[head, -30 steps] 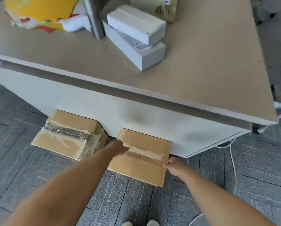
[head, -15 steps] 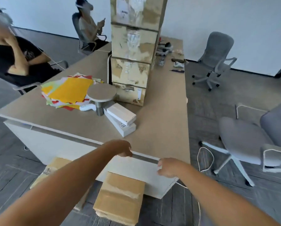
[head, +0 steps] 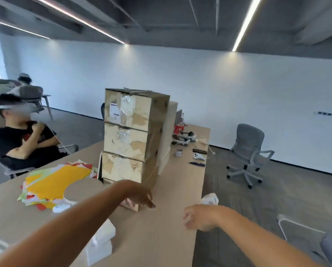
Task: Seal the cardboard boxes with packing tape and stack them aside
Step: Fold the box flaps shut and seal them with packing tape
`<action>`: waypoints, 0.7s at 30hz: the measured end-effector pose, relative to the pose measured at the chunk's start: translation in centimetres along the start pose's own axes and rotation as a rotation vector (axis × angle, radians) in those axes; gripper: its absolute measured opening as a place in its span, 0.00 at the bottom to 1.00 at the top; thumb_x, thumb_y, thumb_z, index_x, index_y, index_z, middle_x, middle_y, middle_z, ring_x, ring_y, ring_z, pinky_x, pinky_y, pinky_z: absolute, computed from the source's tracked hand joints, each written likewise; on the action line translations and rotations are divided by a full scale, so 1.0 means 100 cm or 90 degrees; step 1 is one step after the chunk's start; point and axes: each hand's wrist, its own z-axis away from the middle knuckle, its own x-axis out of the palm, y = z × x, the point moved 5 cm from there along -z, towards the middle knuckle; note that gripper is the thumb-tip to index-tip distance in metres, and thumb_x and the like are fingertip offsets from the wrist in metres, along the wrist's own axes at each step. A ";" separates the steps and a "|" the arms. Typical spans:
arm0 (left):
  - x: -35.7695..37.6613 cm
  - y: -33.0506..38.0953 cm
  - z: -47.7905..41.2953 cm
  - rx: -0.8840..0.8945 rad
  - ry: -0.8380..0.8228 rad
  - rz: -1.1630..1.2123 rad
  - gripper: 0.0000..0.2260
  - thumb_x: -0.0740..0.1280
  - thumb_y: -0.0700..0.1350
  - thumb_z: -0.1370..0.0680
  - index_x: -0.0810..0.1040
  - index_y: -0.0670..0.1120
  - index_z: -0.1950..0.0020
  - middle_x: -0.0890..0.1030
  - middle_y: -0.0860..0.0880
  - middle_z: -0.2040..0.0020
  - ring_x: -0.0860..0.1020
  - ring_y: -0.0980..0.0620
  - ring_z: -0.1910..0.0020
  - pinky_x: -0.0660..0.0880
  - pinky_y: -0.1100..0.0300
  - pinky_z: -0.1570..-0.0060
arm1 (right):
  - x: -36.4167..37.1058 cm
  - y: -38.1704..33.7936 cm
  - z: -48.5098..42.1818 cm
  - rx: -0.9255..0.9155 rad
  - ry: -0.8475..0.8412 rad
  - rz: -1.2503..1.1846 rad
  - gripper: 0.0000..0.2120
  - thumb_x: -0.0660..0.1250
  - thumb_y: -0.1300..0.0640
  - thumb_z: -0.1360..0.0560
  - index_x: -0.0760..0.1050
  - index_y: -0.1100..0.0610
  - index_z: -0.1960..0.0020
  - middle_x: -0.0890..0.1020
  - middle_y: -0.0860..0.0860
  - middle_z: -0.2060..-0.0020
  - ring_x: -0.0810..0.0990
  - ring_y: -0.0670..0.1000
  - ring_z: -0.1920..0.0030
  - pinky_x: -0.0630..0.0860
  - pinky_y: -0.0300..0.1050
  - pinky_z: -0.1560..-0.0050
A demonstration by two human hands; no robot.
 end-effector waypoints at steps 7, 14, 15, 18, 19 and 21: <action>-0.136 0.058 -0.010 -0.040 0.070 0.015 0.24 0.61 0.59 0.19 0.65 0.53 0.24 0.75 0.48 0.31 0.79 0.45 0.39 0.76 0.48 0.41 | -0.151 0.036 -0.029 -0.108 0.062 0.046 0.24 0.61 0.40 0.21 0.67 0.48 0.29 0.72 0.49 0.32 0.72 0.52 0.35 0.69 0.49 0.33; -0.273 0.051 -0.003 -0.119 0.214 -0.043 0.23 0.62 0.58 0.18 0.65 0.54 0.24 0.74 0.52 0.30 0.81 0.47 0.43 0.74 0.46 0.36 | -0.281 0.031 -0.058 -0.285 0.248 0.032 0.19 0.62 0.41 0.21 0.71 0.46 0.33 0.76 0.47 0.36 0.77 0.48 0.42 0.73 0.46 0.40; -0.287 0.048 0.000 -0.132 0.222 -0.048 0.22 0.61 0.56 0.18 0.65 0.55 0.24 0.73 0.51 0.29 0.80 0.47 0.41 0.74 0.46 0.36 | -0.296 0.030 -0.066 -0.302 0.260 0.025 0.19 0.63 0.41 0.22 0.72 0.47 0.33 0.77 0.48 0.37 0.77 0.48 0.43 0.74 0.47 0.41; -0.331 0.032 0.005 -0.190 0.287 0.008 0.21 0.62 0.56 0.18 0.66 0.56 0.25 0.75 0.53 0.31 0.81 0.49 0.41 0.77 0.52 0.42 | -0.351 0.018 -0.097 -0.365 0.295 0.051 0.17 0.63 0.43 0.21 0.73 0.47 0.35 0.77 0.46 0.41 0.77 0.46 0.46 0.73 0.45 0.44; -0.346 0.025 0.008 -0.202 0.331 0.019 0.21 0.63 0.57 0.19 0.67 0.57 0.26 0.77 0.54 0.34 0.82 0.51 0.45 0.77 0.55 0.47 | -0.371 0.012 -0.107 -0.392 0.315 0.055 0.16 0.63 0.43 0.21 0.74 0.47 0.36 0.77 0.45 0.42 0.77 0.45 0.47 0.73 0.45 0.45; -0.374 0.013 0.009 -0.210 0.443 0.027 0.20 0.64 0.59 0.20 0.71 0.56 0.29 0.80 0.55 0.41 0.82 0.54 0.53 0.75 0.57 0.49 | -0.412 -0.003 -0.125 -0.447 0.376 0.030 0.13 0.64 0.44 0.21 0.76 0.46 0.39 0.78 0.44 0.44 0.77 0.44 0.49 0.74 0.44 0.46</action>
